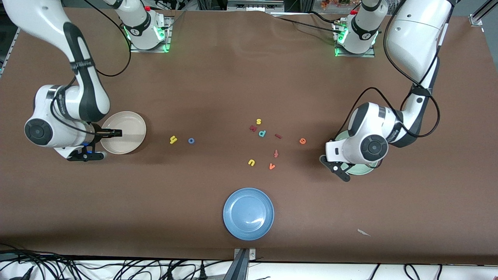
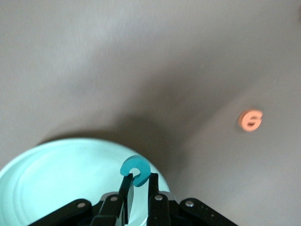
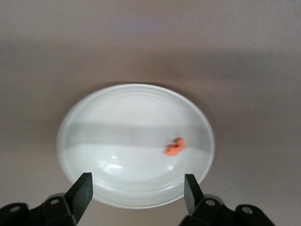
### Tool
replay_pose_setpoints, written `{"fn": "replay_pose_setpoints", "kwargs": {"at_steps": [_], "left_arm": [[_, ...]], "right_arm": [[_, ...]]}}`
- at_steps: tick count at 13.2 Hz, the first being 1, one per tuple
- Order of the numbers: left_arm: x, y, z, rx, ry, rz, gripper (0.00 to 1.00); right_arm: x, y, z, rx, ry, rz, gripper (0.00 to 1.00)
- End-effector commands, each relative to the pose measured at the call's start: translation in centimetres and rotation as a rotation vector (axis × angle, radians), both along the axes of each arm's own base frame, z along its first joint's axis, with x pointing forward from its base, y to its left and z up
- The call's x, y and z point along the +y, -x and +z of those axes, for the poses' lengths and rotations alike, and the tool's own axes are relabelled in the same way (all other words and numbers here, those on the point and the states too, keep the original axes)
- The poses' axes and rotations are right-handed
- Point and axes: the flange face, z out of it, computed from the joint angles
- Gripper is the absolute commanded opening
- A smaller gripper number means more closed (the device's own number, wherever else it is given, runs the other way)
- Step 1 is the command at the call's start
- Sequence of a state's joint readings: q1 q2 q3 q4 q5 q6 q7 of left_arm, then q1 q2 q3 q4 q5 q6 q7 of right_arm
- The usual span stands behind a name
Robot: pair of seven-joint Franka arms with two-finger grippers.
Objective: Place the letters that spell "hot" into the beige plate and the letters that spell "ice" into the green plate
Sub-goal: 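Reach the right gripper to the yellow h while the left gripper reaches the orange e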
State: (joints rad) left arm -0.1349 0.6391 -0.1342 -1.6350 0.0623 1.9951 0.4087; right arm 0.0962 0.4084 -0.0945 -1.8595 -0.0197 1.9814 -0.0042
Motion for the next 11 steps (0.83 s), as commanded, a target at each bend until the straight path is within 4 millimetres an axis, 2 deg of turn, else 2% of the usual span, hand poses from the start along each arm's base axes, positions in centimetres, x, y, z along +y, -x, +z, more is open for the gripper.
{"fn": "replay_pose_setpoints", "kwargs": {"at_steps": [1, 2, 3, 4, 5, 6, 9, 10, 11], "left_arm": [[1.5, 0.8, 0.3, 0.044, -0.085, -0.064, 0.15], [1.8, 1.0, 0.2, 0.052, -0.112, -0.082, 0.15], [1.9, 1.1, 0.1, 0.059, -0.12, -0.075, 0.31], [1.9, 1.1, 0.1, 0.06, -0.121, -0.074, 0.63], [2.0, 0.9, 0.3, 0.057, -0.121, -0.07, 0.86], [1.8, 0.7, 1.1, 0.045, -0.118, -0.071, 1.0], [-0.4, 0.4, 2.3, 0.012, -0.083, -0.034, 1.0], [-2.8, 0.9, 2.5, 0.007, -0.073, 0.006, 1.0], [-4.2, 1.2, 2.5, -0.008, -0.086, 0.077, 1.0]], "right_arm": [[5.7, 0.4, 1.2, -0.028, 0.01, -0.107, 0.87], [8.2, 0.4, 0.9, -0.051, 0.014, -0.15, 0.87], [10.2, 0.5, 0.6, -0.067, 0.018, -0.178, 0.87], [12.6, 0.8, -0.5, -0.073, 0.025, -0.188, 0.86], [14.6, 0.9, -1.2, -0.095, 0.026, -0.205, 0.86], [16.4, 1.0, -1.9, -0.112, 0.033, -0.237, 0.86], [18.3, 1.2, -5.6, -0.133, 0.043, -0.32, 0.86], [19.2, 1.5, -6.6, -0.129, 0.054, -0.345, 0.86], [19.6, 1.7, -7.1, -0.132, 0.059, -0.367, 0.86]]}}
